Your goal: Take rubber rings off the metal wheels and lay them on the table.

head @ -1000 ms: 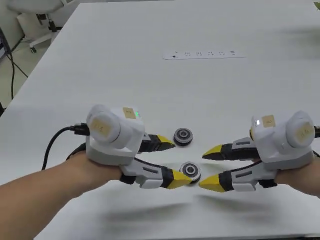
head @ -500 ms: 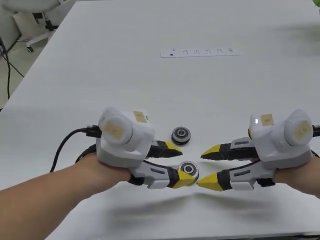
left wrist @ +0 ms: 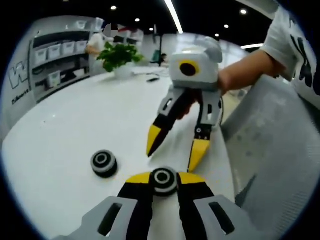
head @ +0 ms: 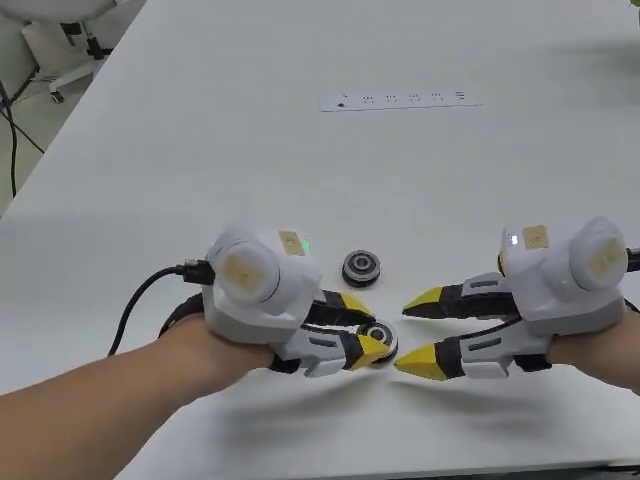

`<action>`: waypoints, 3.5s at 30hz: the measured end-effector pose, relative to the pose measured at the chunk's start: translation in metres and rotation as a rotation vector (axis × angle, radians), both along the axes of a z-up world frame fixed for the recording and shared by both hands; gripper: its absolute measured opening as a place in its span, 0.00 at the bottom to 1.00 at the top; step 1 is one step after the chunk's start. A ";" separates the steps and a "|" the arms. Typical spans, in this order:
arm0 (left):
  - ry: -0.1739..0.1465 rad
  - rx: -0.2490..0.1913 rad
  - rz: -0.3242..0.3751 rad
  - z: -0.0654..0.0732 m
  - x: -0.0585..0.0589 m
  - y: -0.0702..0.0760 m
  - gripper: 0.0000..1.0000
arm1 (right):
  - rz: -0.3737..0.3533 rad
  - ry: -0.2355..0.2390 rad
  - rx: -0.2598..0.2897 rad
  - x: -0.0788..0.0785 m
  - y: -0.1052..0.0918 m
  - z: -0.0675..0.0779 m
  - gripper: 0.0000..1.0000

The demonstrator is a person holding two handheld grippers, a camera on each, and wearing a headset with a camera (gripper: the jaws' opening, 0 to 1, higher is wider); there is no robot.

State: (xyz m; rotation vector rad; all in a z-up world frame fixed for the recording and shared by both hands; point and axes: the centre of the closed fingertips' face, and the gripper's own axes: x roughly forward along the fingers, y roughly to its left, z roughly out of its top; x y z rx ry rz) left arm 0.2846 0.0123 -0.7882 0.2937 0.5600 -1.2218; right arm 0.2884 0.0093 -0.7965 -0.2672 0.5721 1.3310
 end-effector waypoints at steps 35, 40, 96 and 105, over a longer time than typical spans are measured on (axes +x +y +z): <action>-0.086 0.036 0.015 -0.003 0.003 0.001 0.13 | 0.025 -0.047 -0.004 -0.002 0.014 -0.006 0.24; -0.090 0.039 0.014 -0.004 0.002 0.001 0.13 | 0.035 -0.072 -0.018 -0.004 0.013 -0.006 0.23; -0.110 0.059 0.038 -0.005 0.002 0.003 0.12 | 0.020 -0.058 -0.070 -0.003 0.005 -0.011 0.14; -0.117 0.061 0.035 -0.005 0.001 0.002 0.12 | 0.021 -0.069 -0.105 -0.003 0.000 -0.013 0.03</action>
